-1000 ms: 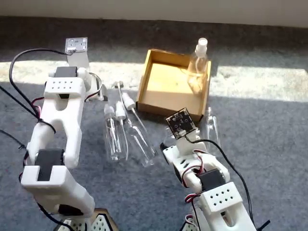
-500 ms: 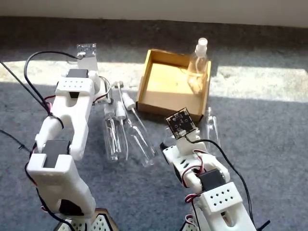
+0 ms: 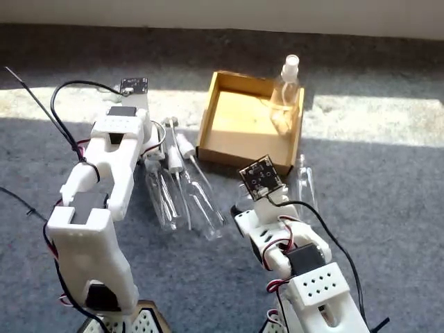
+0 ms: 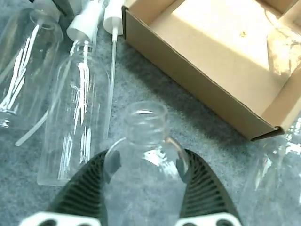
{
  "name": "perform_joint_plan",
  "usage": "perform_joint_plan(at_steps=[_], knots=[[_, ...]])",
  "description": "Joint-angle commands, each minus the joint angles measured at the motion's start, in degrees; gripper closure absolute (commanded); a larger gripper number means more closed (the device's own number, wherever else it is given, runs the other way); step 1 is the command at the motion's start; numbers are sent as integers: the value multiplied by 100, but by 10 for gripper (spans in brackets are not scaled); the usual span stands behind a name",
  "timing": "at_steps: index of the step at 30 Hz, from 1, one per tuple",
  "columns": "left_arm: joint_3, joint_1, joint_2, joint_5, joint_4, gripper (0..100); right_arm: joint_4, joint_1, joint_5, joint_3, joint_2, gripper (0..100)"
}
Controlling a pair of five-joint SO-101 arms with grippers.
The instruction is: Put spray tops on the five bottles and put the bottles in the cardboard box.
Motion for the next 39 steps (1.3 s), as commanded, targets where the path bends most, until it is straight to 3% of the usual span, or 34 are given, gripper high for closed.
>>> perform_joint_plan(at_steps=[1, 4, 17, 24, 26, 31, 34, 36, 39], knots=[[-119, 92, -13, 123, -70, 900, -119, 22, -62, -66, -84, 995], [-259, 75, -22, 123, -70, 951, -119, 22, -62, -66, -84, 995], [-2264, -646, -22, 123, 255, 955, -119, 22, -62, -66, -101, 995], [-2378, -787, -4, 26, 466, 955, -119, 22, -62, -66, -101, 995], [-2440, -875, -22, -659, 448, 955, -119, 22, -62, -66, -101, 995], [-2387, -848, -13, -4352, 484, 955, -119, 22, -62, -66, -110, 995], [-2264, -1051, -31, -5565, 457, 963, -119, 22, -62, -66, -110, 995], [-2396, -1226, -48, -4958, 281, 981, -119, 22, -62, -66, -110, 995], [-2695, -1253, -224, -2734, 132, 976, -127, 22, -62, -66, -110, 995]])
